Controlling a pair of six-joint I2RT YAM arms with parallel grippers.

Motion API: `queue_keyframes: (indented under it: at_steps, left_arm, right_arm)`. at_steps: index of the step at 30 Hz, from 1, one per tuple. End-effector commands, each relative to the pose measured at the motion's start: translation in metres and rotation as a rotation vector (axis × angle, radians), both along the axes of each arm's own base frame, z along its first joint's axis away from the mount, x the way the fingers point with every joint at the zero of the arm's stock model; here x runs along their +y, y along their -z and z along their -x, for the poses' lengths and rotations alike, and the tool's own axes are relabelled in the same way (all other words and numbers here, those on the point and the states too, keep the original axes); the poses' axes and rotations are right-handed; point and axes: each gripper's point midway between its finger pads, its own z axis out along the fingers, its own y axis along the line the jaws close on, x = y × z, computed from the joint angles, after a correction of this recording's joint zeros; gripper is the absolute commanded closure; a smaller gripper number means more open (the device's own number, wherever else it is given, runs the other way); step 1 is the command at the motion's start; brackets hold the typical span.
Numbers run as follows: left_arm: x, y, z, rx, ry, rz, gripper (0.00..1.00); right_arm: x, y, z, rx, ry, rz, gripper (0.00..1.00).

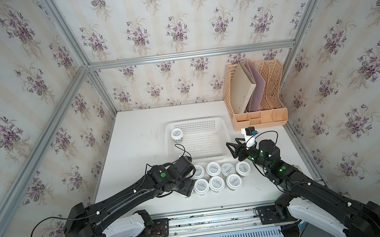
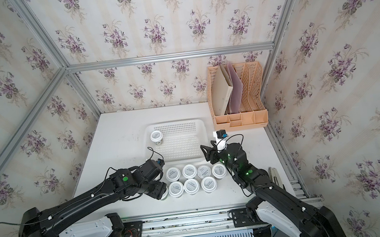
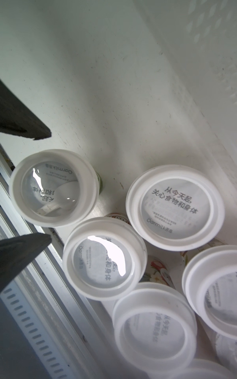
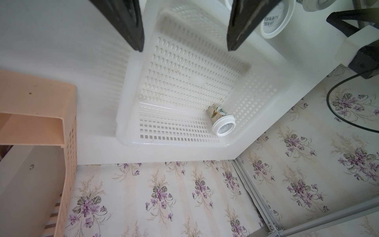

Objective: Put the yogurt in the basket
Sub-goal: Pick up the yogurt from the center of the board.

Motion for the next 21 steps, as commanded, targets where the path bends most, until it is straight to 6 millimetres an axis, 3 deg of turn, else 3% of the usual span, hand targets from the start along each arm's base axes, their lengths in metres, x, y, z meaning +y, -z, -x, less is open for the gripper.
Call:
queue_keyframes:
  at_steps: [1, 21]
  left_arm:
    - [0.0042, -0.0019, 0.0040, 0.012, -0.006, -0.012, 0.23]
    - [0.0048, -0.0059, 0.0120, 0.023, 0.007, -0.026, 0.23]
  right_arm:
    - [0.0005, -0.0036, -0.0009, -0.010, -0.001, 0.004, 0.31]
    - [0.0008, -0.0036, -0.0013, -0.009, -0.001, 0.005, 0.31]
